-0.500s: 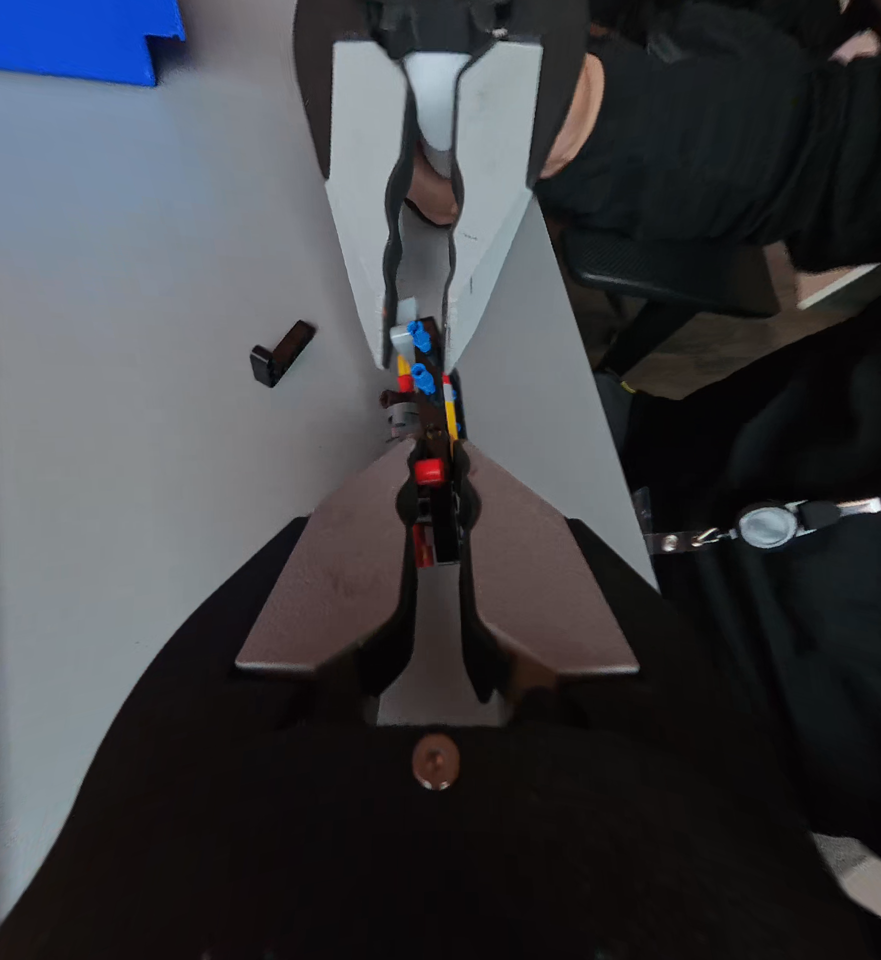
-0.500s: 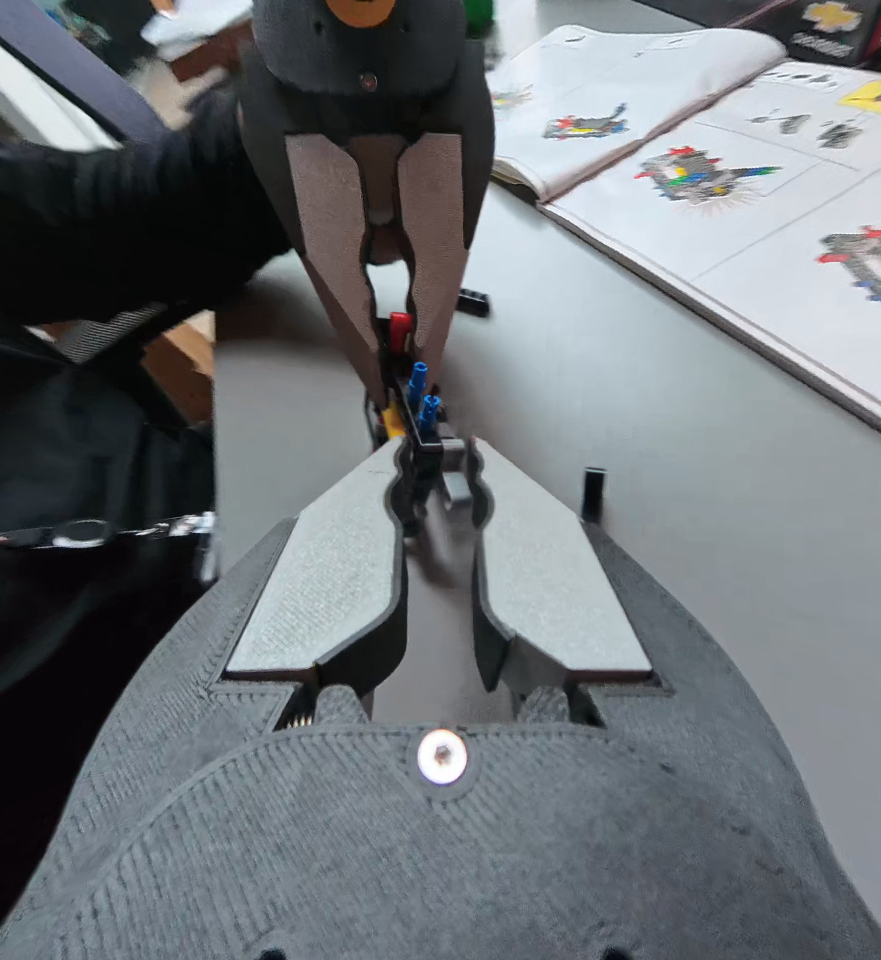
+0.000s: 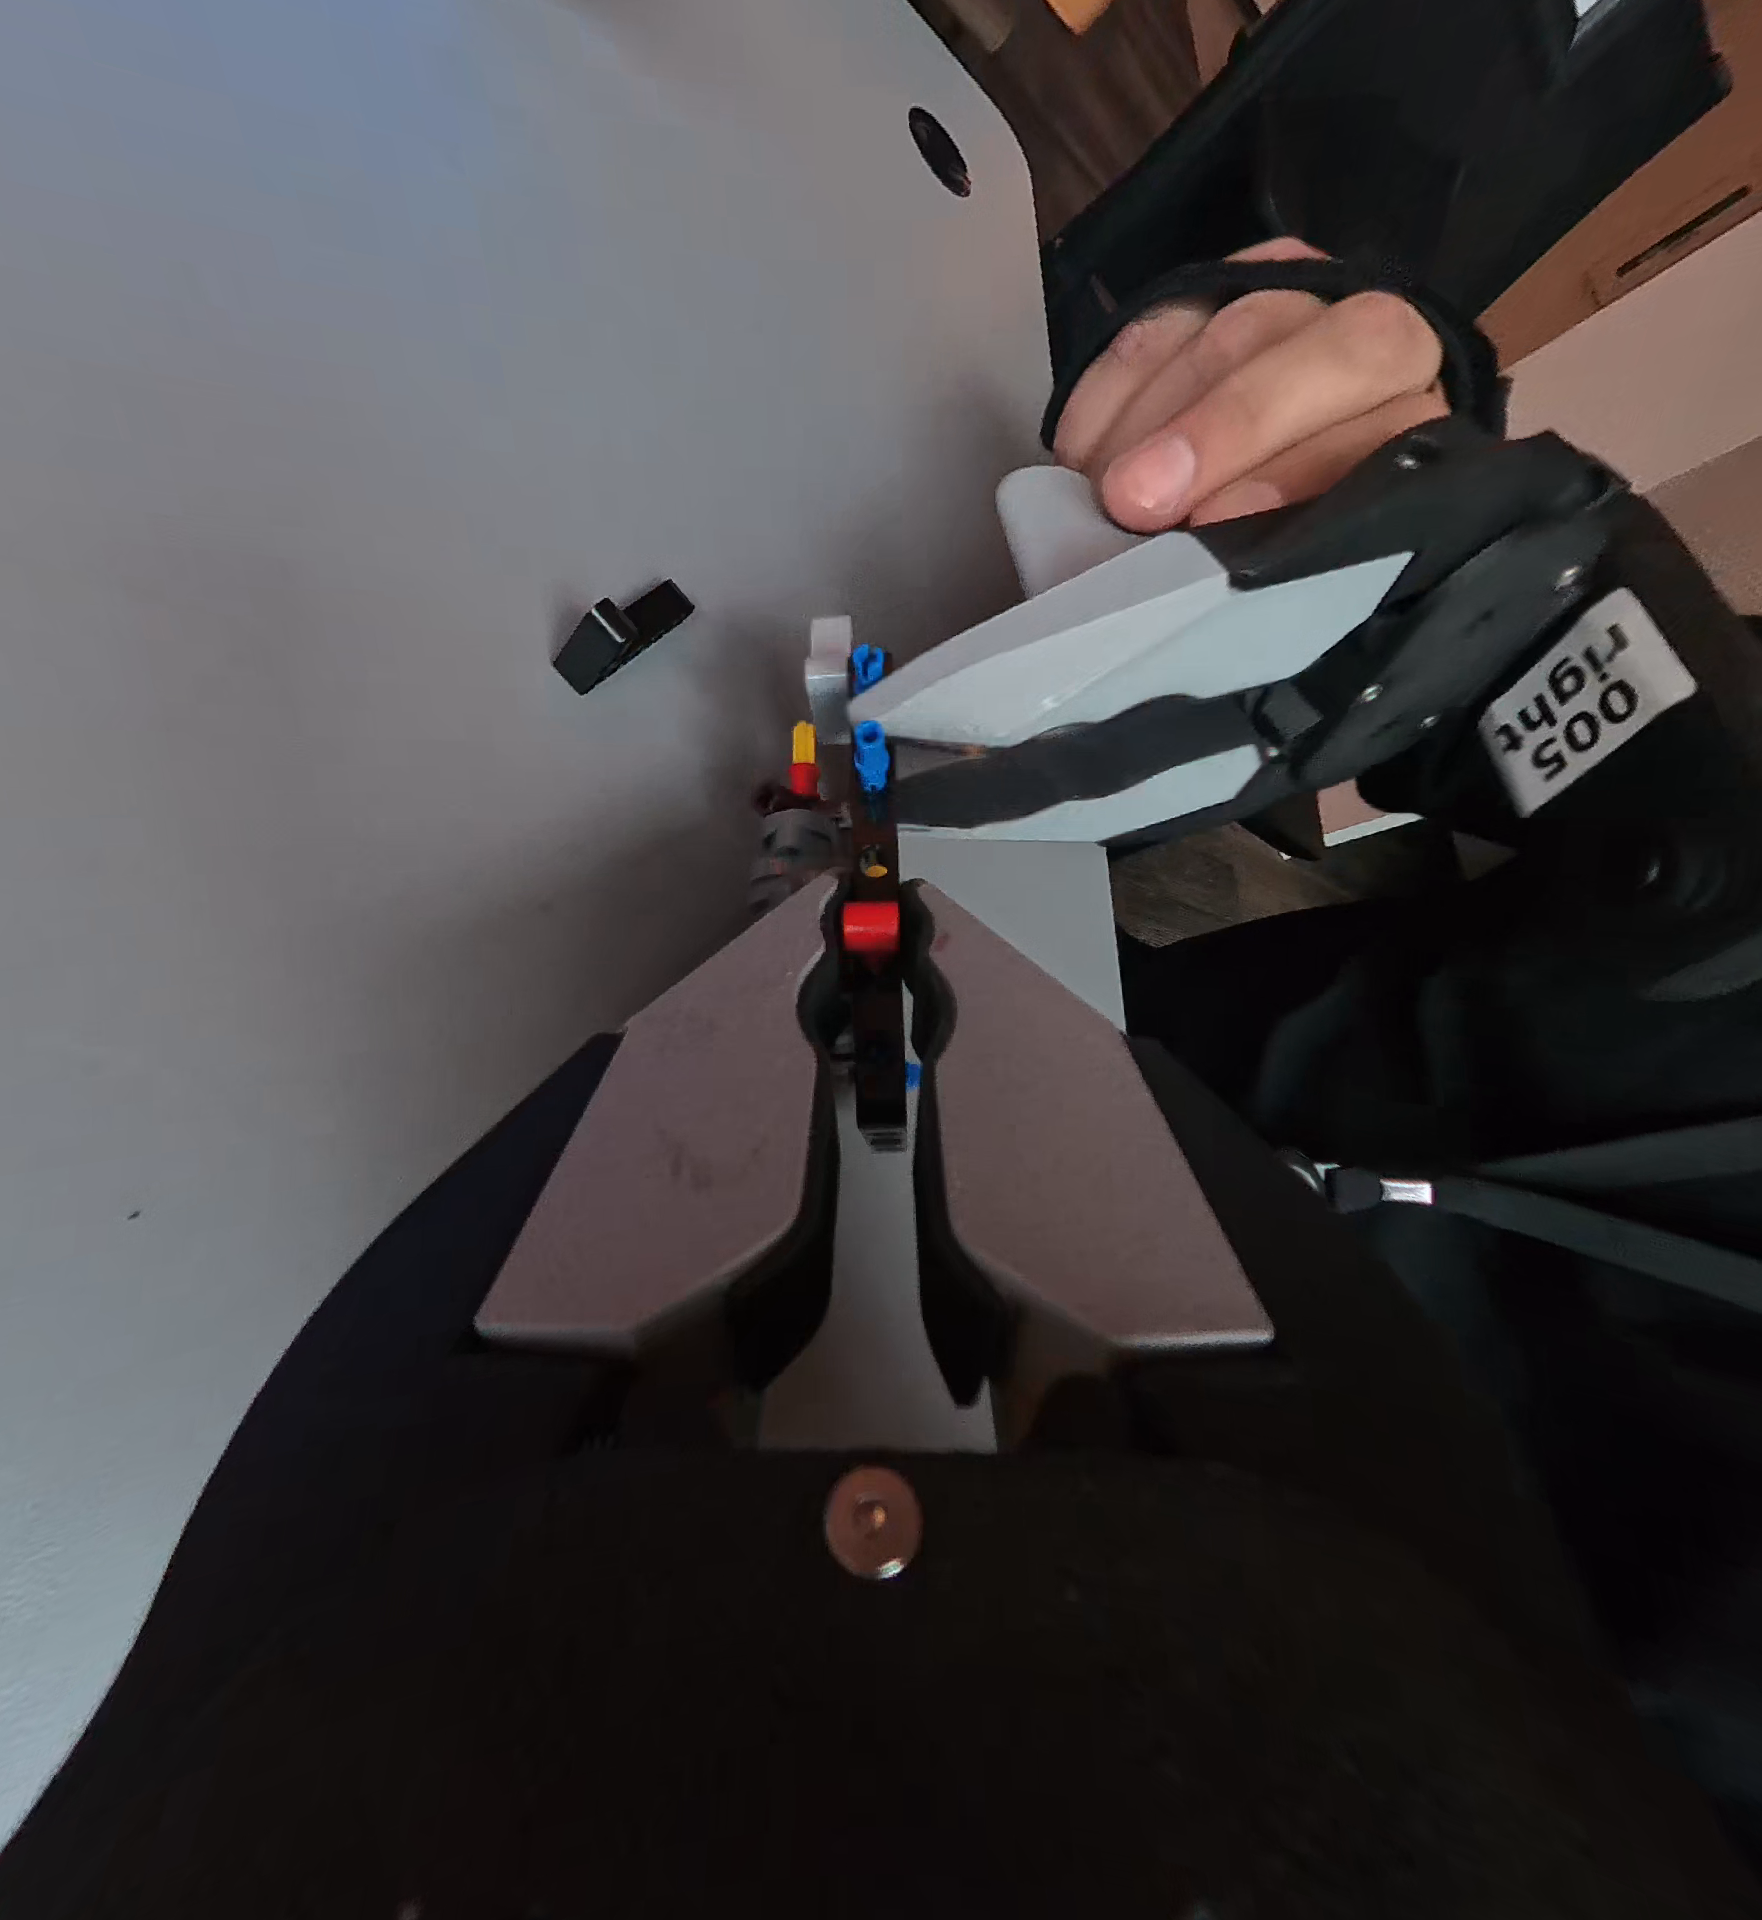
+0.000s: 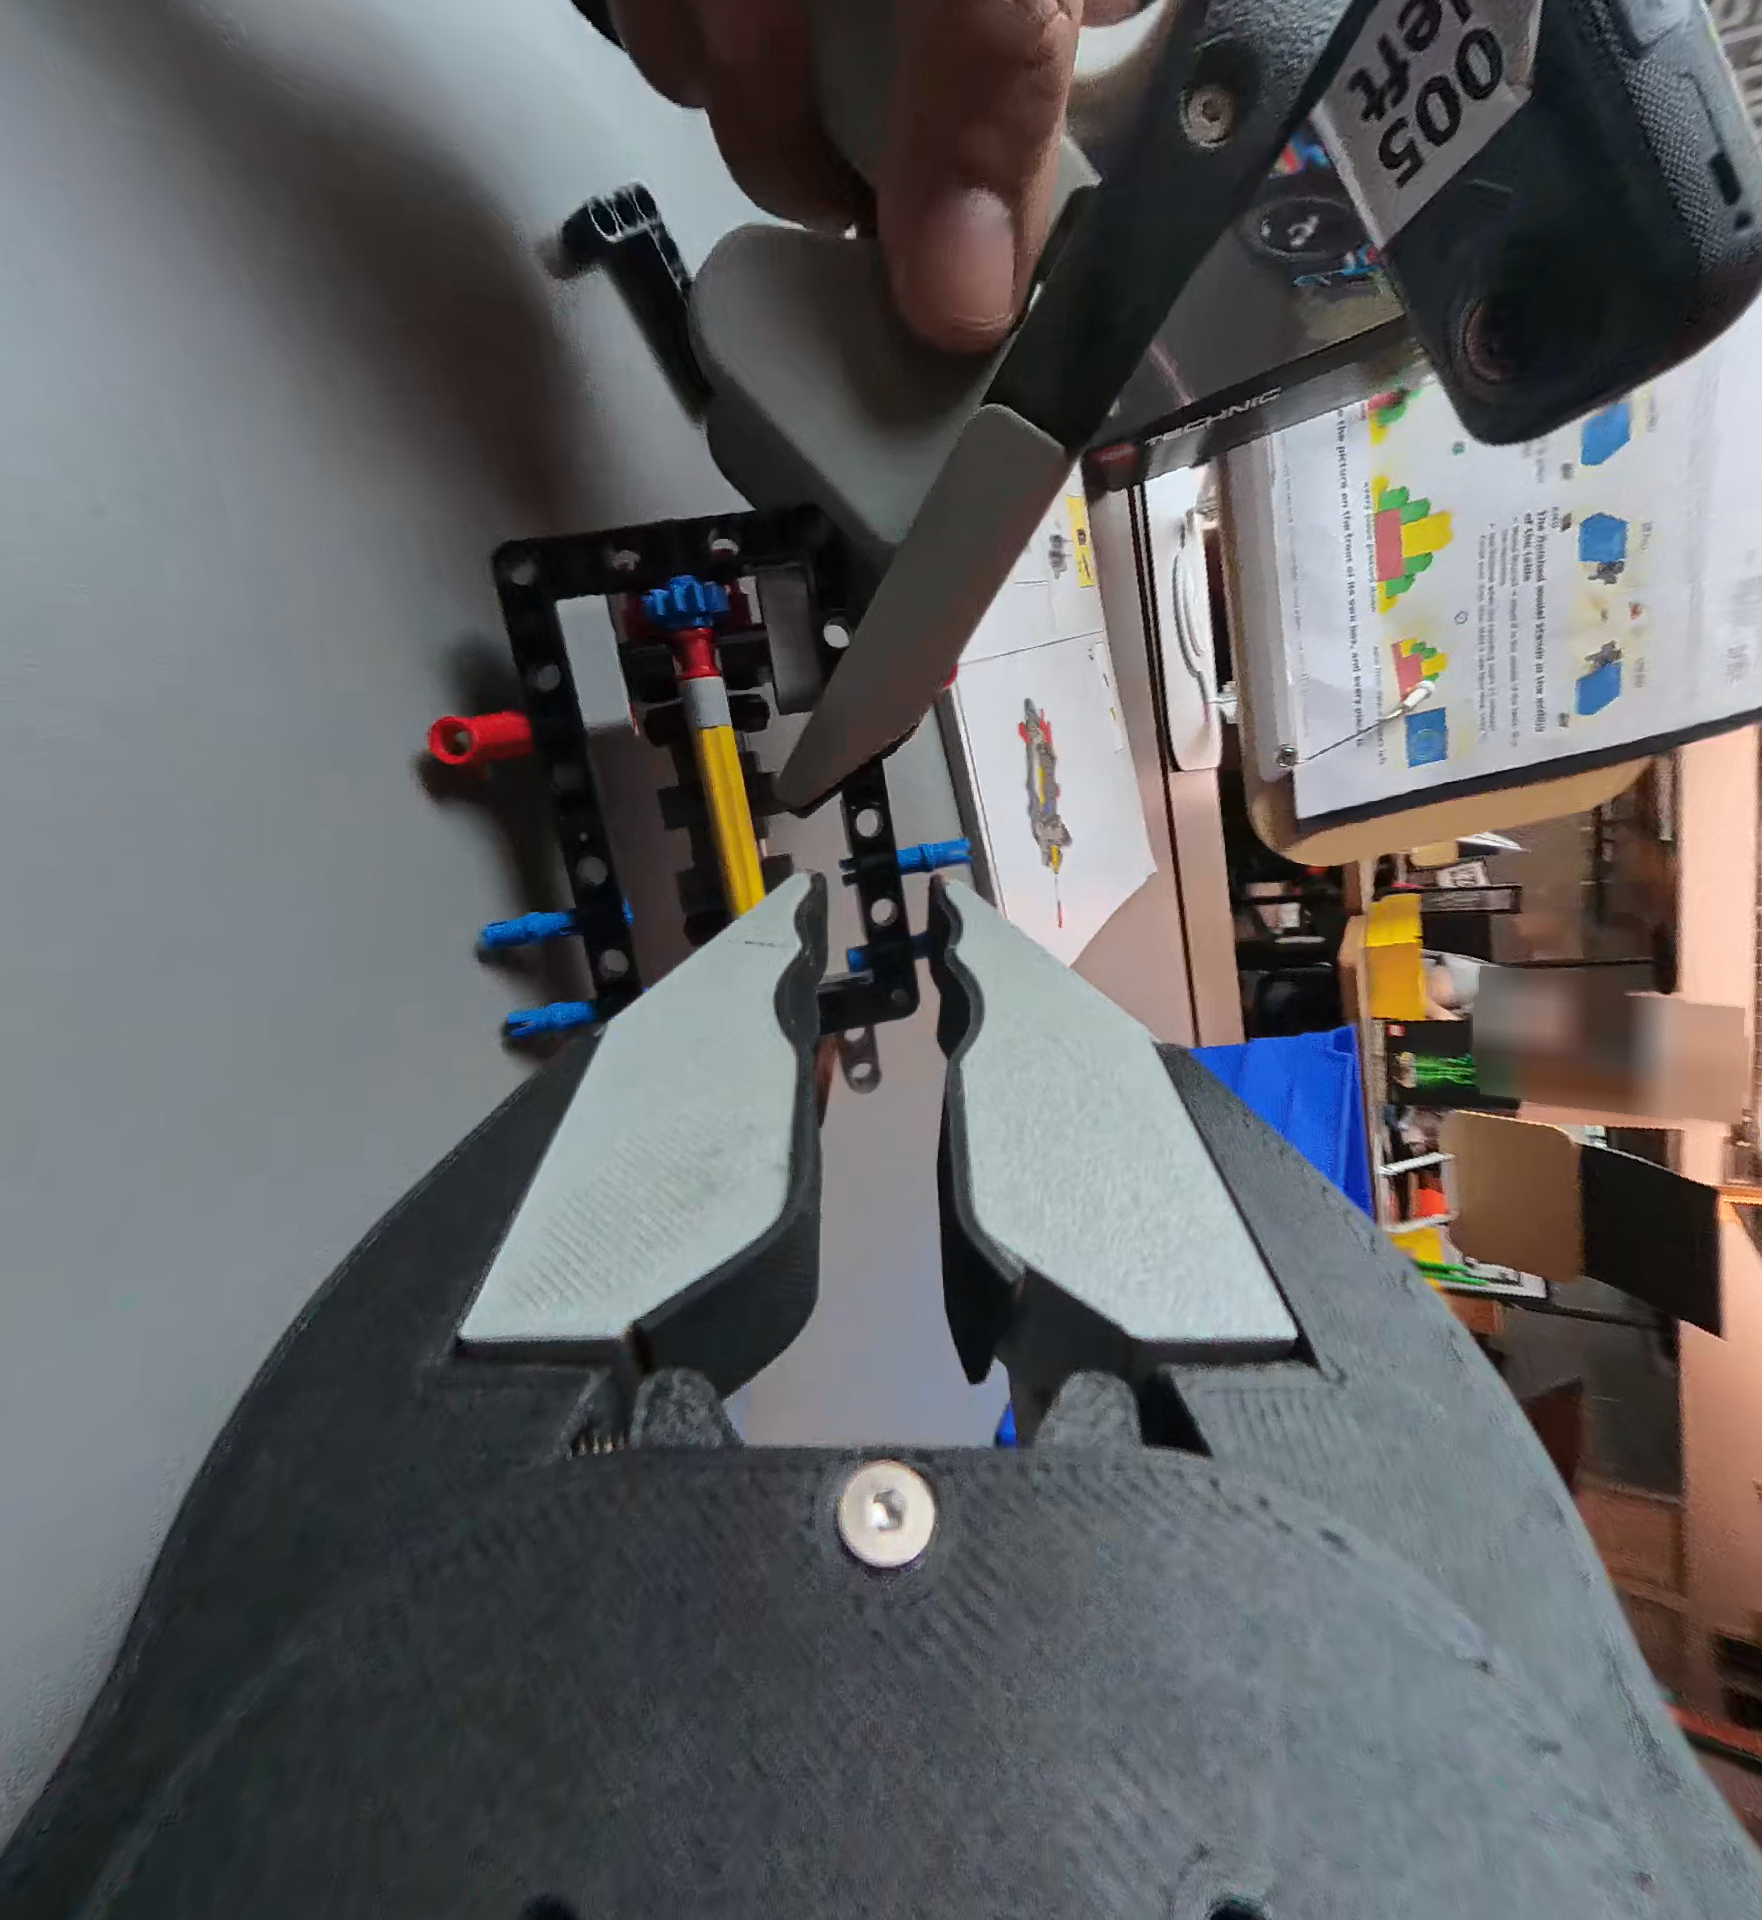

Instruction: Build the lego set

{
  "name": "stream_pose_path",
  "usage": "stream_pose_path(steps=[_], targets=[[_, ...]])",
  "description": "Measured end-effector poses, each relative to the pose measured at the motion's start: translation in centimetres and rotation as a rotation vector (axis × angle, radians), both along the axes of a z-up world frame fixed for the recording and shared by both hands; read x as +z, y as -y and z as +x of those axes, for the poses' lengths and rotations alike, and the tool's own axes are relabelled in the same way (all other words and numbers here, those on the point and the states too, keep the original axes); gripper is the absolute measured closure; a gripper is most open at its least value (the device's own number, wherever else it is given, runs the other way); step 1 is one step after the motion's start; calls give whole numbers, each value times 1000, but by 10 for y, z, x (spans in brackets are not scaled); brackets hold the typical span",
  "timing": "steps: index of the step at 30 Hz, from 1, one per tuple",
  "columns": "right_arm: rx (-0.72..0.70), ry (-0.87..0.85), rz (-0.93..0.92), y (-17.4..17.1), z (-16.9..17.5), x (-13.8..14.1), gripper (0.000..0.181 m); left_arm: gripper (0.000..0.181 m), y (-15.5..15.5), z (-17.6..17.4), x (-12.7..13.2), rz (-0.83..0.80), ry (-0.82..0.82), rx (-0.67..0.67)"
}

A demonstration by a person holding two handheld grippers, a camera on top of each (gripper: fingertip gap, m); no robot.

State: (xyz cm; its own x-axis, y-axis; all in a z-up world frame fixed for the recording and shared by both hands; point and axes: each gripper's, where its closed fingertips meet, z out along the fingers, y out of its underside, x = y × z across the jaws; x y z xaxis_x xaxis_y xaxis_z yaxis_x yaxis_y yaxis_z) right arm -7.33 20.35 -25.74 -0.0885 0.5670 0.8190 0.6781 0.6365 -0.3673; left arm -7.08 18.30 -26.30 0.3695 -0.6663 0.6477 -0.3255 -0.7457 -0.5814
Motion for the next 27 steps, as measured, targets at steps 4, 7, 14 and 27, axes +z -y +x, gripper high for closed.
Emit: stream_pose_path(steps=[4, 7, 14, 27], targets=[[-9, 20, 68, -5, -2, -3, 168, 175, 0, 1, -3, -7, -11, 0], [3, 12, 97, -5, -2, -2, 168, 176, -1, 1, -2, -17, 15, 3], [-11, 30, 80, -6, -1, -6, 173, 175, -2, 2, -4, -11, 22, 8], [-36, 40, 95, -9, 0, -8, 174, 175, -4, 3, -7, -11, 30, 24]])
